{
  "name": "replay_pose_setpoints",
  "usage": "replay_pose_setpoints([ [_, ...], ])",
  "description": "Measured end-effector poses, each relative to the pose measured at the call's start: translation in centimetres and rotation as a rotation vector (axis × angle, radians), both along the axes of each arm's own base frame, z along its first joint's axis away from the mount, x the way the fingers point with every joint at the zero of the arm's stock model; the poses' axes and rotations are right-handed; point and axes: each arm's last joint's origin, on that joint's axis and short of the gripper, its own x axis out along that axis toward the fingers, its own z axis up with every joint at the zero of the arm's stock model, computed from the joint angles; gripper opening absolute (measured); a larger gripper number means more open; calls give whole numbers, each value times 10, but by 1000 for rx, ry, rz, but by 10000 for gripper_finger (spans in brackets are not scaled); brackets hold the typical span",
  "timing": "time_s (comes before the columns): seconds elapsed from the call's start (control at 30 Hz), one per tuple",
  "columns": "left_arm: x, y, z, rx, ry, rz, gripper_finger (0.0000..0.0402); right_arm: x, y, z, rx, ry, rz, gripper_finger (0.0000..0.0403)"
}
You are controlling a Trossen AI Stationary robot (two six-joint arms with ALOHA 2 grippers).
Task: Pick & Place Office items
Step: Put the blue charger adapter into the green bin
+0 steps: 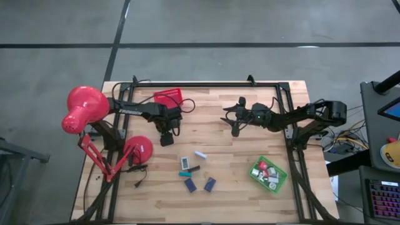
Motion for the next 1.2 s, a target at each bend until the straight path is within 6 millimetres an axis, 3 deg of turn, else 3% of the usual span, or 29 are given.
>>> replay_pose_setpoints([
  [0.2, -6, -2, -10, 4, -3, 0, 232, 0, 0, 0, 0, 0, 0, 221],
  [0.57, -3, -1, -7, 6, -8, -2, 228, 0, 0, 0, 0, 0, 0, 221],
  [0.77, -4, -1, -8, 8, -8, -12, 199, 0, 0, 0, 0, 0, 0, 221],
  [1.0, -4, -1, -8, 10, -7, -17, 130, 0, 0, 0, 0, 0, 0, 221],
  [1.2, -4, -1, -8, 3, -10, -18, 130, 0, 0, 0, 0, 0, 0, 221],
])
